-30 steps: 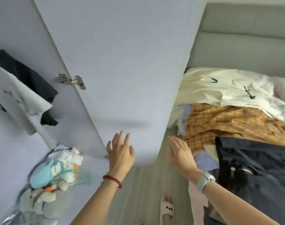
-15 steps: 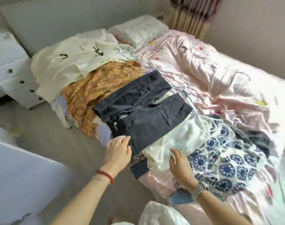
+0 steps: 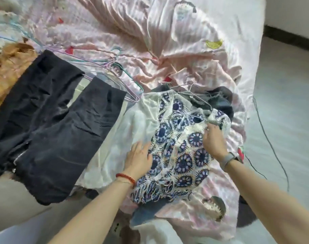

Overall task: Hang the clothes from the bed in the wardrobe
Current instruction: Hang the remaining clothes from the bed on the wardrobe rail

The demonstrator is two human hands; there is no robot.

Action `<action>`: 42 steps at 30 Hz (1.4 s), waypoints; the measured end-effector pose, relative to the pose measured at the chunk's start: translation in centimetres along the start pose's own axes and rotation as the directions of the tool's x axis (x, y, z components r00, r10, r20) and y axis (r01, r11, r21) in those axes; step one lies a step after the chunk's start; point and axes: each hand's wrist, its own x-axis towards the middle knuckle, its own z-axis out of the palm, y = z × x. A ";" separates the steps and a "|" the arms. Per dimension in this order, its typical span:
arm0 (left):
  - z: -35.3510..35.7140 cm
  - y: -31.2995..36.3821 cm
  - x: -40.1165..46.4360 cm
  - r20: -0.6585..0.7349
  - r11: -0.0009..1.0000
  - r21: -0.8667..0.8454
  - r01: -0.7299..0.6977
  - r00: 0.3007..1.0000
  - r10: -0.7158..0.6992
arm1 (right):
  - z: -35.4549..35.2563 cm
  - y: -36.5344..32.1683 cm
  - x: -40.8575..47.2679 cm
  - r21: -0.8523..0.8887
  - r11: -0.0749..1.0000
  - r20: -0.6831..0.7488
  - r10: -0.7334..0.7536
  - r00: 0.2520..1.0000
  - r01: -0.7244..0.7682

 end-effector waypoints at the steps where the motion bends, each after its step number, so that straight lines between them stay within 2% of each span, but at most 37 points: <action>1: 0.5 0.7 1.0 0.018 1.000 0.004 0.004 1.000 -0.004 | -0.4 0.9 1.7 -0.012 1.000 -0.017 0.009 1.000 -0.010; 4: 1.9 1.8 3.7 0.072 1.000 0.019 0.014 0.997 -0.015 | -1.1 3.4 6.8 -0.146 0.989 -0.026 0.033 0.999 -0.037; 8: 3.5 1.8 6.4 0.180 0.998 0.025 0.054 0.982 -0.058 | -0.5 5.3 11.7 -0.259 0.961 0.114 0.131 0.985 -0.098; 11: 4.3 1.2 7.0 0.231 0.997 0.055 0.059 0.970 -0.070 | 0.4 5.4 12.8 -0.254 0.960 0.035 0.134 0.990 -0.121; 13: 4.2 1.0 7.1 0.251 0.997 0.059 0.052 0.966 -0.065 | 1.0 5.4 12.5 -0.169 0.975 -0.031 0.141 0.989 -0.145; 15: 3.4 1.1 7.5 0.172 0.998 0.032 0.045 0.984 -0.050 | 1.5 5.5 11.4 -0.058 0.990 -0.122 0.123 0.985 -0.131; 17: 1.9 1.7 8.5 -0.038 1.000 0.001 0.020 0.999 -0.020 | 1.6 5.9 9.9 0.019 0.996 -0.216 0.086 0.973 -0.084; 19: -0.3 2.5 10.0 -0.243 1.000 0.016 -0.006 0.970 0.010 | 1.2 6.6 8.3 0.065 0.997 -0.274 0.045 0.961 -0.028; 21: -2.6 3.5 11.8 -0.342 0.993 0.096 -0.064 0.935 0.094 | 0.5 7.3 6.9 0.115 0.993 -0.318 0.004 0.948 0.034; 26: -6.8 6.1 14.9 -0.276 0.909 0.364 -0.203 0.909 0.313 | -1.4 7.3 5.5 0.144 0.985 -0.375 -0.030 0.926 0.090; 29: -8.1 6.5 13.6 -0.239 0.930 0.198 -0.311 0.905 0.353 | -2.2 6.1 5.1 0.108 0.990 -0.394 -0.044 0.918 0.094; 31: -8.3 5.2 11.4 -0.302 0.954 0.124 -0.272 0.906 0.298 | -2.6 4.7 4.7 0.077 0.987 -0.378 -0.100 0.920 0.139; 34: -8.5 1.6 7.0 -0.402 0.994 -0.006 -0.111 0.910 0.100 | -2.5 1.4 3.8 0.049 0.958 -0.288 -0.257 0.923 0.282; 37: -8.6 -3.3 1.6 -0.444 0.983 -0.176 0.056 0.887 -0.130 | -1.6 -3.3 2.3 0.104 0.881 -0.142 -0.446 0.884 0.461; 39: -8.8 -6.8 -2.5 -0.473 0.947 -0.270 0.172 0.833 -0.286 | -0.7 -6.9 1.0 0.112 0.805 -0.042 -0.582 0.812 0.583; 42: -9.0 -11.7 -8.8 -0.533 0.879 -0.364 0.308 0.705 -0.468 | 0.8 -12.5 -1.5 0.096 0.607 0.118 -0.794 0.596 0.789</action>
